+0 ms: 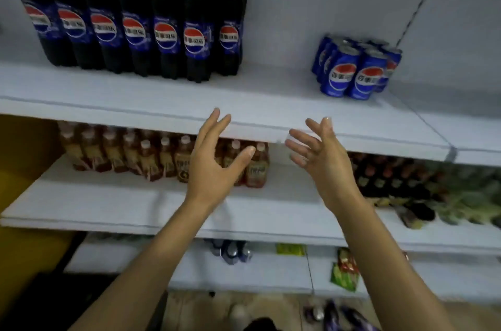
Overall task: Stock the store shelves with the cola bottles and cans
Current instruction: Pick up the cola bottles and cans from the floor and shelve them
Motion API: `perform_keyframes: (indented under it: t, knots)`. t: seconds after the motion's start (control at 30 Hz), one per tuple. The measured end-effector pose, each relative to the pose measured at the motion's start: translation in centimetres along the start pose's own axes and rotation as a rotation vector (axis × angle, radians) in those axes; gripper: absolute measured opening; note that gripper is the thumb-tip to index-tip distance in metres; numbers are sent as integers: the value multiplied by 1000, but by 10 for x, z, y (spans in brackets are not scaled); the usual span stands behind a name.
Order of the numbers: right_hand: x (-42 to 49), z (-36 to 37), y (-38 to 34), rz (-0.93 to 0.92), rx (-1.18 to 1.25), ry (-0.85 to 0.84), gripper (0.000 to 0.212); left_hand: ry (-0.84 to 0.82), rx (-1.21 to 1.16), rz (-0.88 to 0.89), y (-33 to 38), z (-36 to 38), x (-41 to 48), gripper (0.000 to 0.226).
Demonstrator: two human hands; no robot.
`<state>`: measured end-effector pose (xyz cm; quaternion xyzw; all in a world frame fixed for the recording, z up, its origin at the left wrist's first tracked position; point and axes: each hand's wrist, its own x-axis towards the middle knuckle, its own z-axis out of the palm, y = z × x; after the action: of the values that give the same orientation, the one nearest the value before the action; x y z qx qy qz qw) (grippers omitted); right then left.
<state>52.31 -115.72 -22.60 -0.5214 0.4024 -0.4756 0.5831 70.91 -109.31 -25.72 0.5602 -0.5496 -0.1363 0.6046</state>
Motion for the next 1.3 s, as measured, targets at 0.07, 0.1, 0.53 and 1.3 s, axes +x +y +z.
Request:
perform_keyframes:
  t: [0.07, 0.1, 0.53, 1.3]
  knots:
    - [-57, -32, 27, 76, 21, 141, 83, -91, -59, -67, -1, 7, -47, 65]
    - [-89, -48, 41, 123, 14, 204, 89, -141, -87, -108, -1, 12, -70, 65]
    - [-365, -226, 119, 494, 76, 761, 119, -621, -168, -528, 20, 122, -279, 61]
    - [-272, -609, 348, 912, -77, 699, 40, -1222, 196, -943, -84, 559, -443, 73]
